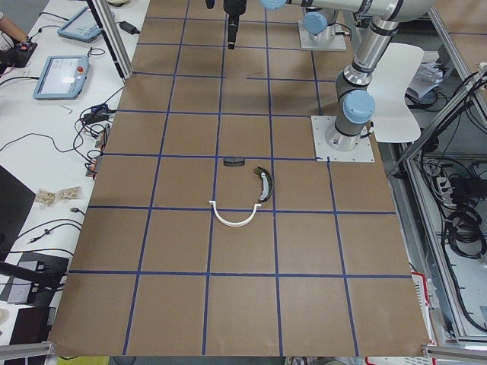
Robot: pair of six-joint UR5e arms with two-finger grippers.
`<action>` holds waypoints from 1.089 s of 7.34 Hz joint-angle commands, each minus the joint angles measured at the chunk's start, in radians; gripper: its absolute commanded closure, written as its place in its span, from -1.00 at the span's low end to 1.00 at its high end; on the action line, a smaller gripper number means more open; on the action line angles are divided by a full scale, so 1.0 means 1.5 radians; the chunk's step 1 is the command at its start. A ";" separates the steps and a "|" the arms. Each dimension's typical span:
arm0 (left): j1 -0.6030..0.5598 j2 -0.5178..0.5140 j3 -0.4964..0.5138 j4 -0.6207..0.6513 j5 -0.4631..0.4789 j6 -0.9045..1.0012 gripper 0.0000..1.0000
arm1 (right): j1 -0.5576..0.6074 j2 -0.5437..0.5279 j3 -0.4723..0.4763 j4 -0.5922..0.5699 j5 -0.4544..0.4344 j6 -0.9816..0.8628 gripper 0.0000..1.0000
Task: Place bearing gear from tray to pile
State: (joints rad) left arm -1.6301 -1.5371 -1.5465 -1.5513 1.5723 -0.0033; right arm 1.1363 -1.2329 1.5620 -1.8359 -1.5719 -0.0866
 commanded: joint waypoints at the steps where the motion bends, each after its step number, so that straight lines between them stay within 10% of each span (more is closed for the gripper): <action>1: 0.001 0.001 0.000 -0.001 0.000 0.000 -1.00 | 0.182 -0.001 0.018 -0.003 0.034 0.239 1.00; 8: 0.001 0.001 0.000 -0.001 0.001 0.000 -1.00 | 0.509 0.060 0.135 -0.217 0.103 0.507 1.00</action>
State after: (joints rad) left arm -1.6297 -1.5356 -1.5463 -1.5524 1.5738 -0.0035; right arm 1.8388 -1.1632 1.7216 -2.1001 -1.4188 0.6414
